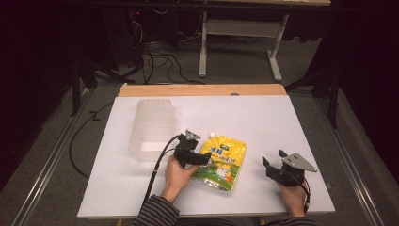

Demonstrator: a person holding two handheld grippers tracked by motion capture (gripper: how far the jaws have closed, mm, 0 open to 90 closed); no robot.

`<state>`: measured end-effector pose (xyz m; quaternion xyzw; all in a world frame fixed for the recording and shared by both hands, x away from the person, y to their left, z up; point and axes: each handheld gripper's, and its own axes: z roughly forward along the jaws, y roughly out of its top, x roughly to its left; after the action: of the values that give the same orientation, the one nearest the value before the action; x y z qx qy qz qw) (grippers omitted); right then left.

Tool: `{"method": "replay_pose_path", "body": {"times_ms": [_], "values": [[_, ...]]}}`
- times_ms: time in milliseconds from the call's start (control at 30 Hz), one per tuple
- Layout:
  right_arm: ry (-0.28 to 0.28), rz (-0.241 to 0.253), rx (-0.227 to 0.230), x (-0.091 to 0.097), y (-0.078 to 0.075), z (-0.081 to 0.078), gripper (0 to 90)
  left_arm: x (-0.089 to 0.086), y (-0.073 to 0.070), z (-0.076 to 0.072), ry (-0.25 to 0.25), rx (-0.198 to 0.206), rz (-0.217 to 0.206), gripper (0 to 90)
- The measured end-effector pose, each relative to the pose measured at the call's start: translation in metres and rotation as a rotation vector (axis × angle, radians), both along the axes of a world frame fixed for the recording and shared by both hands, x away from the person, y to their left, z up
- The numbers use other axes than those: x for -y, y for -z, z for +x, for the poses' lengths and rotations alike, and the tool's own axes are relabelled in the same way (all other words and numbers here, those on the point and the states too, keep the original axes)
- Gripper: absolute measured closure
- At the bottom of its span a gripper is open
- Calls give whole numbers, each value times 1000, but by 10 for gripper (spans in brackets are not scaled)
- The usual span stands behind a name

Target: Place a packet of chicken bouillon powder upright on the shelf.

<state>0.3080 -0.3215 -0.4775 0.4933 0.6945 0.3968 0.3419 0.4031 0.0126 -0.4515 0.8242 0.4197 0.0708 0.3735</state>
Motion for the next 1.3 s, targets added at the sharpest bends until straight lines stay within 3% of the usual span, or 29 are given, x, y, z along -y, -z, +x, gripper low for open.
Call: {"method": "replay_pose_path", "body": {"times_ms": [100, 167, 300, 467, 533, 567, 733, 833, 933, 1100, 1267, 1300], "values": [[0, -5, 0, 0, 0, 0, 300, 7, 3, 4, 0, -6, 33, 263], [1, -5, 0, 0, 0, 0, 300, 8, 4, 5, 4, -14, 33, 257], [0, -3, -2, 0, 0, 0, 300, 12, 10, 11, -2, -70, 8, 243], [0, -3, -2, 0, 0, 0, 300, 18, 15, 11, 13, -87, 22, 243], [-3, -9, 1, 0, 0, 0, 300, 19, 15, 10, 19, -74, 33, 251], [-1, -4, -1, -1, 0, 0, 300, 22, 15, 8, 19, -56, 60, 263], [1, -2, -3, 0, 0, 0, 300, 29, 13, 4, 21, -43, 116, 336], [-3, -11, -1, 0, 0, 0, 300, 30, 13, 4, 24, -35, 123, 361], [-4, -13, -3, -1, 0, 0, 301, 30, 13, 2, 35, -13, 144, 441], [-2, -10, -7, 0, 0, 1, 300, 30, 11, 1, 48, -17, 150, 600], [-3, -15, -6, -1, 0, 0, 301, 34, 12, -5, 115, 32, 167, 816], [-4, -15, -4, -1, 0, 0, 301, 35, 12, -6, 121, 42, 177, 819]]}}
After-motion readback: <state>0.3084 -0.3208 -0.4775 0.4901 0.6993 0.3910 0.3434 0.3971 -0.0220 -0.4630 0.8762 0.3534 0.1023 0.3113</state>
